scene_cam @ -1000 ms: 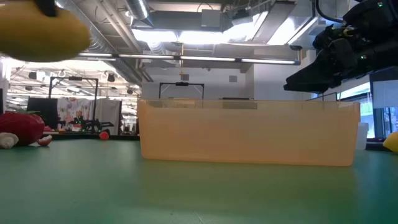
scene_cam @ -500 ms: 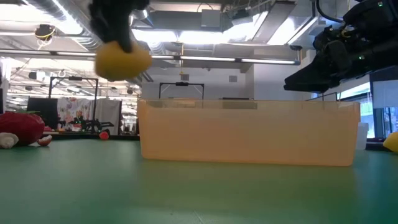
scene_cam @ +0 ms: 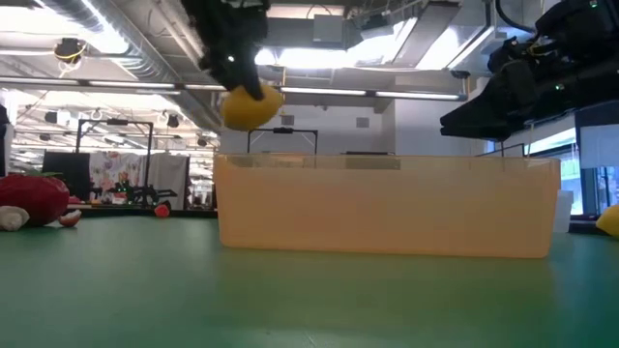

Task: Sort produce into baskets
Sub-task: Put the yellow lemon into the red bin

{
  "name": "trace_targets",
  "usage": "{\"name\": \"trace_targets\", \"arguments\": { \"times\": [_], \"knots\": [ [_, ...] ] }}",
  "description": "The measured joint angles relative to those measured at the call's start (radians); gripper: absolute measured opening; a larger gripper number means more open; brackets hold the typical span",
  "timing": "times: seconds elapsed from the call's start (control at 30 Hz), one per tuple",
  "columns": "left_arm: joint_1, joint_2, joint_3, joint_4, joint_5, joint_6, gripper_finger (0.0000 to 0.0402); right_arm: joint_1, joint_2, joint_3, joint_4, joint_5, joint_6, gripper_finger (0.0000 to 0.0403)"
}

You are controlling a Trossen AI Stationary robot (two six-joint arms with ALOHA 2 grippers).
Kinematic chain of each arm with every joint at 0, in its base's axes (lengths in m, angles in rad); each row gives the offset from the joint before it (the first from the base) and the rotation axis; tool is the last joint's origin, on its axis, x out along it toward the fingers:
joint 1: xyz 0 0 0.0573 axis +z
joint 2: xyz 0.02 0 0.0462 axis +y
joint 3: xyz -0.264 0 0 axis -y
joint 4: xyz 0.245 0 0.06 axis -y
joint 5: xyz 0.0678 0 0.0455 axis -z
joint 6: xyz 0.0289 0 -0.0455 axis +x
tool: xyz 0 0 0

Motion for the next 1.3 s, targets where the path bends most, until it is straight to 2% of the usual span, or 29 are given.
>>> {"name": "trace_targets", "arguments": {
  "times": [0.17, 0.3, 0.43, 0.87, 1.03, 1.13, 1.3],
  "knots": [
    [0.122, 0.029, -0.002, 0.174, 0.001, 0.119, 0.0276, 0.000, 0.000, 0.000, -0.002, 0.074, -0.008, 0.0269],
    [0.192, 0.069, -0.002, 0.222, 0.009, 0.180, 0.0276, 0.000, 0.000, 0.000, -0.007, 0.121, -0.010, 0.0269],
    [0.232, 0.129, -0.006, 0.199, 0.018, 0.199, 0.0276, 0.000, 0.000, 0.000, -0.007, 0.128, -0.010, 0.0269],
    [0.223, 0.291, -0.100, 0.195, 0.026, 0.146, 0.0277, 0.000, 0.000, 0.000, -0.021, 0.111, -0.001, 0.0269],
    [0.208, 0.296, -0.098, 0.196, 0.024, 0.142, 0.0278, 0.000, 0.000, 0.000, -0.035, 0.091, 0.002, 0.0269],
    [0.202, 0.297, -0.098, 0.197, 0.024, 0.100, 0.0298, 0.000, 0.000, 0.000, -0.059, 0.076, 0.011, 0.0269],
    [0.201, 0.297, -0.098, 0.178, 0.061, 0.094, 0.0362, 0.000, 0.000, 0.000, -0.081, 0.074, 0.013, 0.0269]
  ]
}}
